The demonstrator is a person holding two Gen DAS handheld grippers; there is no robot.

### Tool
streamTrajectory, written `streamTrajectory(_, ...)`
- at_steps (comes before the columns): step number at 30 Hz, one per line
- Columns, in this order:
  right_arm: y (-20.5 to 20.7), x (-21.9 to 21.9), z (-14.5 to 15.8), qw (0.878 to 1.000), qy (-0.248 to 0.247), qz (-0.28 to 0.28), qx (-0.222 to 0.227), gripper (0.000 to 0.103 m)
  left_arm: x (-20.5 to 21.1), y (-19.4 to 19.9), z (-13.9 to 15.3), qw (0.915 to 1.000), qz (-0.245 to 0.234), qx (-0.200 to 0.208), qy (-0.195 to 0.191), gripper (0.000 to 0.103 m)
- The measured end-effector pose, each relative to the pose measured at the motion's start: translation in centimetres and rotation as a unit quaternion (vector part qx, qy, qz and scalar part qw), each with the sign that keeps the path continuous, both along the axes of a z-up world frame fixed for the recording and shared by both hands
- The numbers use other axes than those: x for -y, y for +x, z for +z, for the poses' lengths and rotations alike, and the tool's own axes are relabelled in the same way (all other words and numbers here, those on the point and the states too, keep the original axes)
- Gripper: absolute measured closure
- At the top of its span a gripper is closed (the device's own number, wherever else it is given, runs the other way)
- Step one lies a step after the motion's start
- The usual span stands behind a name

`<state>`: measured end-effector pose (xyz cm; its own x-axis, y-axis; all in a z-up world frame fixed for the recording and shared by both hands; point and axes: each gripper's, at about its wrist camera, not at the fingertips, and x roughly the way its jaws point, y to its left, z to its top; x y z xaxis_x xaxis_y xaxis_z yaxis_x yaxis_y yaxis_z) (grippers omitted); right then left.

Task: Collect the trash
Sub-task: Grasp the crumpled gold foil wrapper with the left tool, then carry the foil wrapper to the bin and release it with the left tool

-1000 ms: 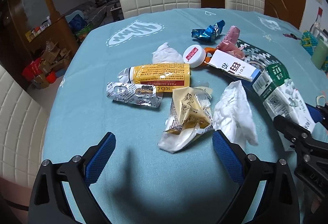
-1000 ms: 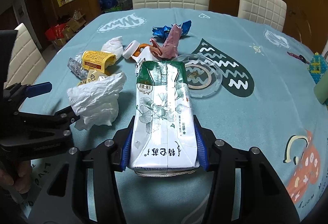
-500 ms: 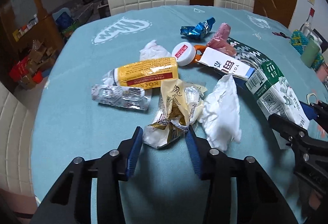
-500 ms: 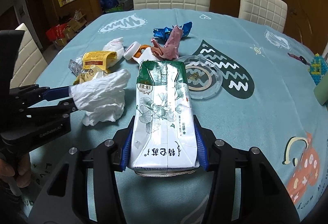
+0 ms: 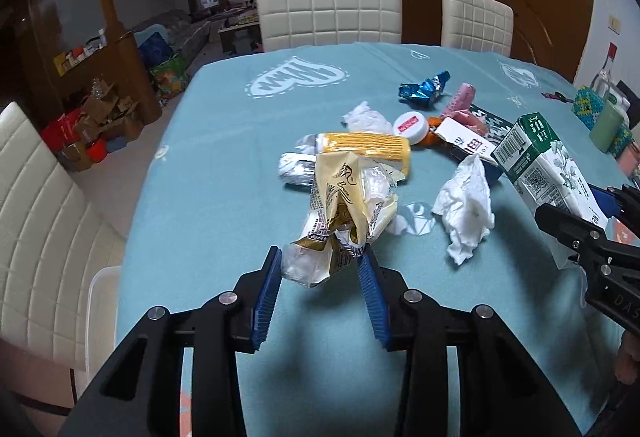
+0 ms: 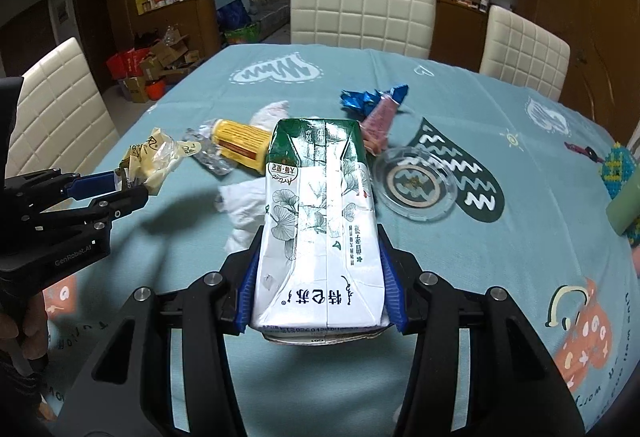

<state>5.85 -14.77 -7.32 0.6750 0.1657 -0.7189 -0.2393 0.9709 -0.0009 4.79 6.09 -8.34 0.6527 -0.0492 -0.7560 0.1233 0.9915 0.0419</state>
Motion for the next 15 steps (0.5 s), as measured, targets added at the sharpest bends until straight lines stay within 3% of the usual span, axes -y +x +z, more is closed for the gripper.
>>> streamTrajectory(15, -0.9, -10.7, 1.0, 0.992, -0.028, 0.119, 0.011, 0.051, -9.3, -3.7, 0.6, 0.9961, 0.086, 0.020, -0.013, 0.064)
